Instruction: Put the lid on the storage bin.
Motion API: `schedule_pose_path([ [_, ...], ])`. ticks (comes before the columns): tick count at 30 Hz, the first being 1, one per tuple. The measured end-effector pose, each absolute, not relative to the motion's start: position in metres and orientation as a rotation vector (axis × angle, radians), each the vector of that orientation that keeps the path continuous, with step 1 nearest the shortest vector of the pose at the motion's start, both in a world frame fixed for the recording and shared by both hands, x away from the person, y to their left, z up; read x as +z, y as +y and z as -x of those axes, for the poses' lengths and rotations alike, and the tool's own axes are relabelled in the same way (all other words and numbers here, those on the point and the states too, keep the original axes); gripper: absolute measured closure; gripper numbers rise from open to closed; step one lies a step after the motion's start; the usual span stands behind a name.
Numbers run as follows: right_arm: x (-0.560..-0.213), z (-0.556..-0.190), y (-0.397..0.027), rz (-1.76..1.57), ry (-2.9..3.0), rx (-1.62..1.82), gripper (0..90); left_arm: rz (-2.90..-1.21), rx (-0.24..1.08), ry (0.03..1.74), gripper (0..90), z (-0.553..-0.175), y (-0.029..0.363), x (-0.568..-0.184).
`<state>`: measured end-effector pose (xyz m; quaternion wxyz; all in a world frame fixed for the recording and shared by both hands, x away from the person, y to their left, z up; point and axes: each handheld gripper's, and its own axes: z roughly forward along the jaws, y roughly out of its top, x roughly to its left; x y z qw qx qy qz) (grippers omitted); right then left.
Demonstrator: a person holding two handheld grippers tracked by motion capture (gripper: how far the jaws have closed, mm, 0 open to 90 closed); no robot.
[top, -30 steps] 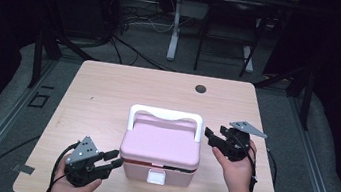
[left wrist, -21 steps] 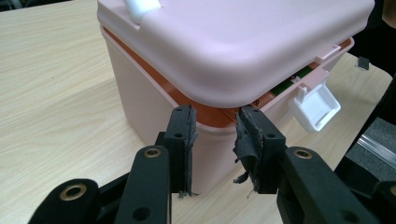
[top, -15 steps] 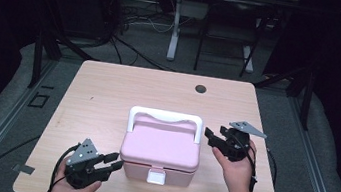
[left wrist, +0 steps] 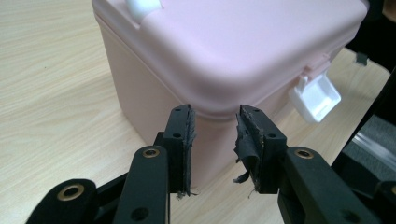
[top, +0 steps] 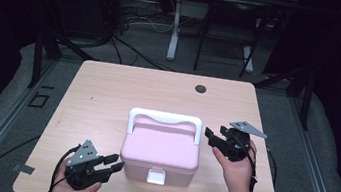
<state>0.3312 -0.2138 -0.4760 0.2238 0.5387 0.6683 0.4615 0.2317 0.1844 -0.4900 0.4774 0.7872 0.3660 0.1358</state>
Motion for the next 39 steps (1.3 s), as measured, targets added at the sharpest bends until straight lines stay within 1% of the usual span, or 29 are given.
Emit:
schedule_pose_path([
  [8, -0.476, -0.331, -0.214, -1.489, 1.842, 1.276, 40.3, -1.906, 0.335, 0.906, 64.2, -0.233, 0.188, -0.489],
  [13, -0.476, -0.331, -0.215, -1.49, 1.839, 1.276, 40.3, -1.892, 0.328, 0.926, 61.2, -0.236, 0.191, -0.49],
  [24, -0.474, -0.331, -0.217, -1.493, 1.828, 1.279, 40.3, -1.855, 0.352, 0.95, 61.1, -0.24, 0.197, -0.489],
  [30, -0.474, -0.33, -0.218, -1.495, 1.822, 1.283, 40.3, -1.828, 0.376, 0.967, 60.8, -0.247, 0.202, -0.483],
  [39, -0.473, -0.33, -0.219, -1.496, 1.824, 1.283, 40.3, -1.797, 0.394, 1.009, 55.9, -0.265, 0.203, -0.484],
])
